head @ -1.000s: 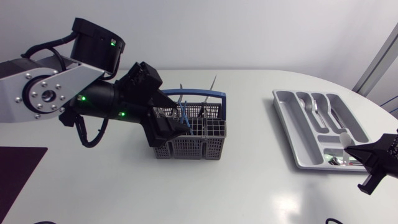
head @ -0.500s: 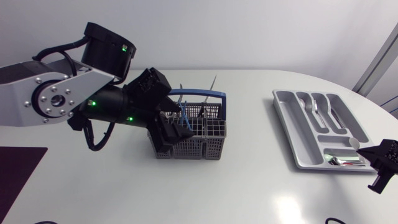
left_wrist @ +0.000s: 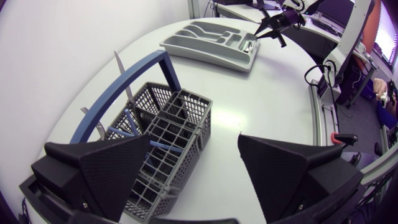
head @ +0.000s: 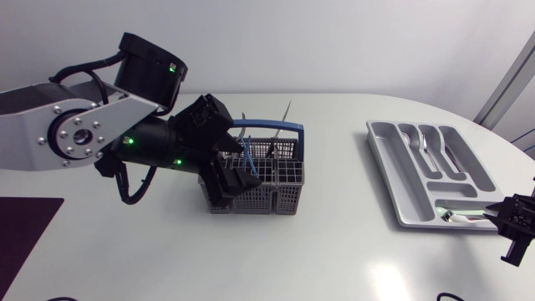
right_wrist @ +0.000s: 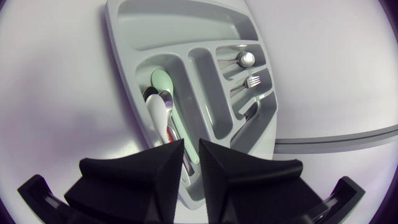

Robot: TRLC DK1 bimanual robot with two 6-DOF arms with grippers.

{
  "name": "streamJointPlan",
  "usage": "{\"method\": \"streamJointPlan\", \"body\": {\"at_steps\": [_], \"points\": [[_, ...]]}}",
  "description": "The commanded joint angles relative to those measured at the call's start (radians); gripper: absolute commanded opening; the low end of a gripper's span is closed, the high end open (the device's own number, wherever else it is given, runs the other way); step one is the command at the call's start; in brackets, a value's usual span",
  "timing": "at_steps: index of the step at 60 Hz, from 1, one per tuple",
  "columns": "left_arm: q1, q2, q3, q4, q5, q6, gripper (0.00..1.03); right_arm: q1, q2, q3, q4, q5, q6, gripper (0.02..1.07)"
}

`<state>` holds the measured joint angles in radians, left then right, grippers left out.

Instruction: Sort the cutlery from the basket into the organizer compartments.

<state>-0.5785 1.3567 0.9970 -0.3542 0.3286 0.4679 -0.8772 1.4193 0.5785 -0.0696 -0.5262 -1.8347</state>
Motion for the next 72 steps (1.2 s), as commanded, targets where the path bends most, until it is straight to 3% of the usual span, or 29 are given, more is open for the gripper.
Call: {"method": "streamJointPlan", "body": {"at_steps": [1, 8, 21, 34, 49, 72], "points": [[-0.007, 0.019, 0.028, -0.015, -0.017, -0.02, 0.98, 0.011, 0.007, -0.034, 0.013, 0.008, -0.046, 0.35], [-0.021, 0.019, 0.029, -0.022, -0.059, -0.026, 0.98, 0.014, -0.051, -0.028, -0.035, -0.008, -0.017, 0.51], [-0.043, 0.019, -0.012, 0.027, -0.123, -0.031, 0.96, 0.086, -0.183, -0.055, -0.113, -0.029, 0.094, 0.71], [-0.037, -0.018, -0.11, 0.21, -0.161, -0.049, 0.91, 0.211, -0.307, -0.081, -0.162, -0.029, 0.272, 0.75], [-0.032, -0.021, -0.186, 0.386, -0.218, -0.054, 0.6, 0.351, -0.411, -0.117, -0.196, -0.029, 0.453, 0.75], [-0.003, 0.05, -0.156, 0.475, -0.232, -0.1, 0.51, 0.619, -0.553, -0.152, -0.222, 0.015, 0.727, 0.75]]}}
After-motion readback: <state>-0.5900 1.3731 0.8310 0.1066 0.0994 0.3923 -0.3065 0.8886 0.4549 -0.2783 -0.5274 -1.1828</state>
